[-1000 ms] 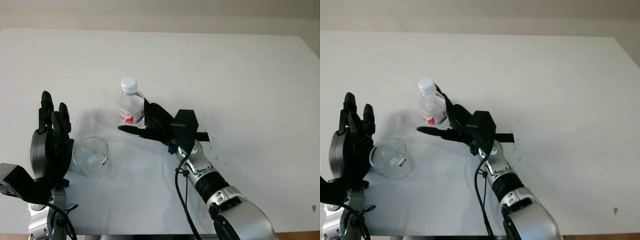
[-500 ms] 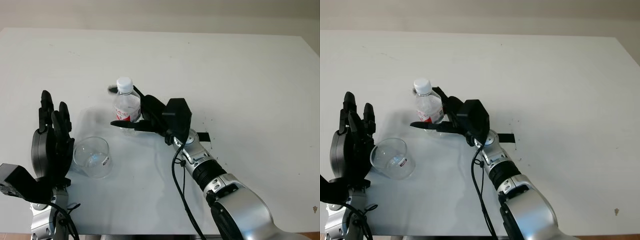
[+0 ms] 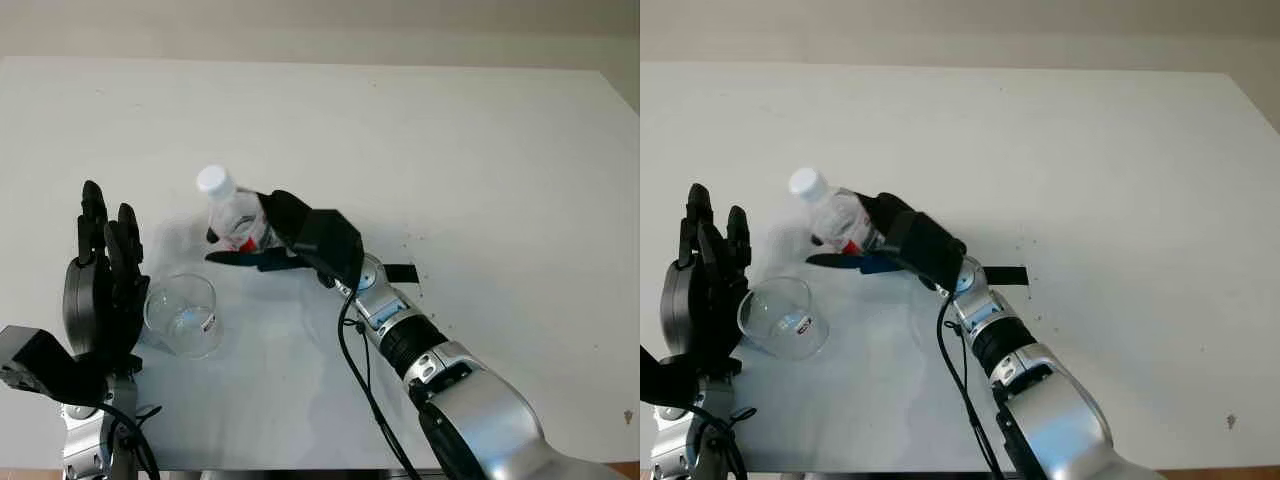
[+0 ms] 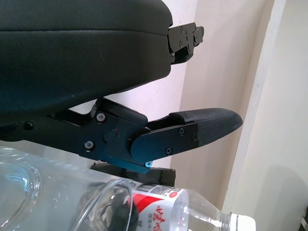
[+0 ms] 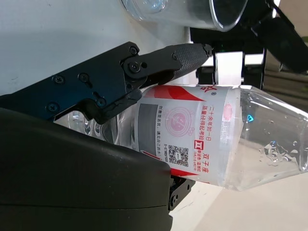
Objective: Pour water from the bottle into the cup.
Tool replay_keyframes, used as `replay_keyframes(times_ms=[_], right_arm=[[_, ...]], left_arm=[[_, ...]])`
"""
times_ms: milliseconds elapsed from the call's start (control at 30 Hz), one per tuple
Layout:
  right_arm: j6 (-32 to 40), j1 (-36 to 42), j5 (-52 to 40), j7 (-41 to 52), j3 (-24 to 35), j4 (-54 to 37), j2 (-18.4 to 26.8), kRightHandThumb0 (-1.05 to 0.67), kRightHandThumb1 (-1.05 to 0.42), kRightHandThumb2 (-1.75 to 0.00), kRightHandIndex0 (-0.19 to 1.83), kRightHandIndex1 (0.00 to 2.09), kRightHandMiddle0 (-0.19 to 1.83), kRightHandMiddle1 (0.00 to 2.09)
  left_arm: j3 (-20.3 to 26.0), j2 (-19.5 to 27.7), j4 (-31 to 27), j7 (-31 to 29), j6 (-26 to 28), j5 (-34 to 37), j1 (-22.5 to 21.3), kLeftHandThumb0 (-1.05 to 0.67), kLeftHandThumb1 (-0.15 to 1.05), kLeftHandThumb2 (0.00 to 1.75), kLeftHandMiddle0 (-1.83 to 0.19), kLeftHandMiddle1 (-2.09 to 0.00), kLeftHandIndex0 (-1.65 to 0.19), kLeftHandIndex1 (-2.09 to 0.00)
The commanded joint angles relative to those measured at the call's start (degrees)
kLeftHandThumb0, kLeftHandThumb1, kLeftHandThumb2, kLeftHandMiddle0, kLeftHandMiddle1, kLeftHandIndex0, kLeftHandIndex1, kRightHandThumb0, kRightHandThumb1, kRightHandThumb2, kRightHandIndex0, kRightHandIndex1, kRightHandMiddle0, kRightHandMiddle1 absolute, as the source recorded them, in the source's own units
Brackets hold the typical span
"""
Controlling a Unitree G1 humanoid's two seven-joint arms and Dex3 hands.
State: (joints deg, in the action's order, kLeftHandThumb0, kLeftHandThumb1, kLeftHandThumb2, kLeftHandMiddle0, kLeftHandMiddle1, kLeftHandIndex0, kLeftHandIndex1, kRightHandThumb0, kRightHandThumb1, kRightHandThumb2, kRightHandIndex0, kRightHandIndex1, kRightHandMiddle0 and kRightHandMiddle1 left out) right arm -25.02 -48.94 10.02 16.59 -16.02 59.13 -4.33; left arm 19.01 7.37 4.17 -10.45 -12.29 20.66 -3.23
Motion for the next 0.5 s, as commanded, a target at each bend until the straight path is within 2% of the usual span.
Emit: replay_keyframes(times_ms=[0, 200, 300, 367, 467], right_arm=[[-1.6, -0.3, 0.6, -1.0, -0.2, -0.2, -2.6, -0.28, -1.05, -0.41, 1.83, 2.09, 1.83, 2.09], [-4.4, -2.9, 2.7, -5.9, 0.7, 0.1, -0.7, -0.16, -1.05, -0.51, 1.83, 2.09, 1.83, 2.09], [-6.5, -4.8, 5.7, -10.7, 0.1, 0.5, 0.8, -0.12, -0.91, -0.8, 1.83, 2.09, 1.83, 2.09], [-8.0, -6.3, 7.9, -13.3, -0.2, 0.7, 2.3, -0.11, -0.84, -0.91, 1.83, 2.09, 1.83, 2.09], [-11.0, -8.4, 11.2, -16.9, -0.7, 0.5, 5.0, -0.09, -0.77, -0.97, 1.83, 2.09, 1.83, 2.09]], left_arm=[[0.0, -1.2, 1.7, -0.1, -0.1, 0.4, 0.9, -0.73, 1.05, 0.62, 0.08, -0.06, 0.14, -0.06], [0.0, -0.6, 2.2, -0.5, -0.7, 0.0, 0.7, -0.74, 1.05, 0.62, 0.09, -0.05, 0.15, -0.05], [0.1, -0.6, 2.4, -0.7, -0.8, 0.1, 0.5, -0.74, 1.05, 0.62, 0.09, -0.05, 0.15, -0.05], [0.1, -0.7, 2.4, -0.5, -0.7, 0.1, 0.5, -0.74, 1.05, 0.62, 0.09, -0.05, 0.15, -0.05], [0.0, -0.8, 2.3, -0.4, -0.5, 0.1, 0.4, -0.74, 1.05, 0.61, 0.09, -0.05, 0.15, -0.05]])
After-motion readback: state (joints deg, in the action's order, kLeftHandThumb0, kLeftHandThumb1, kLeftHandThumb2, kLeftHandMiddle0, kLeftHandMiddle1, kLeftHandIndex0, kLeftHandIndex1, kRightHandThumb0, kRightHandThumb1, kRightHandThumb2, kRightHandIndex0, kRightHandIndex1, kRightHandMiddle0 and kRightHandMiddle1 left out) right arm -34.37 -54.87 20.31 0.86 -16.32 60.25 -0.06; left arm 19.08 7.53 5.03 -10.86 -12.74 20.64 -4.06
